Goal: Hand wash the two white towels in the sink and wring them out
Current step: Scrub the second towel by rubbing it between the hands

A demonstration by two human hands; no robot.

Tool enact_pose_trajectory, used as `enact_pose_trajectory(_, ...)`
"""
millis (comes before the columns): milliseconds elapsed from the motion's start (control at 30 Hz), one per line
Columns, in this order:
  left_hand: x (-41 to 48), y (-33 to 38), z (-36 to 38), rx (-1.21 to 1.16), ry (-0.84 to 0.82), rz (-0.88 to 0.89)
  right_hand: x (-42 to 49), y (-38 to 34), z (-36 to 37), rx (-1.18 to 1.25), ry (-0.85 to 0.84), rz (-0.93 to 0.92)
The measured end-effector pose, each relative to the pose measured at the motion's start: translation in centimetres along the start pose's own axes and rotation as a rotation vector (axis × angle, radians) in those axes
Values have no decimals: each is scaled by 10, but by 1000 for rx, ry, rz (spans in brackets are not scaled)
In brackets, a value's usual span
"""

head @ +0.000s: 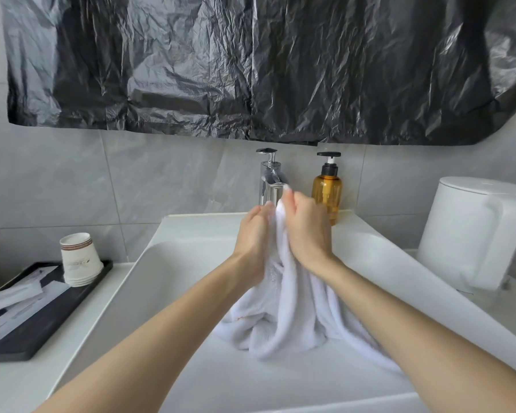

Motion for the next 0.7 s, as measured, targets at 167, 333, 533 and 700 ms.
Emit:
enact_pose_trajectory(167, -2, 5, -4, 1, 12, 17, -23, -16, 2, 27, 39, -187)
enact_pose_trajectory(333, -3, 2, 2, -41, 11, -1, -3, 7, 1, 55, 80, -30)
enact_pose_trajectory(533, -2, 1, -1, -60, 13, -13, 3, 7, 6, 44, 40, 7)
enact_pose_trajectory(700, 0, 6, -3, -63, 2, 7, -19, -9, 8, 57, 15, -142)
Point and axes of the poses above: each hand's wrist, its own x-axis towards the middle knuckle, its own z-axis out of the palm, y = z × x, the point moved 6 cm from there along x, towards the middle knuckle, and after that the axes turned 15 degrees about -x, right-handed, at the moved point
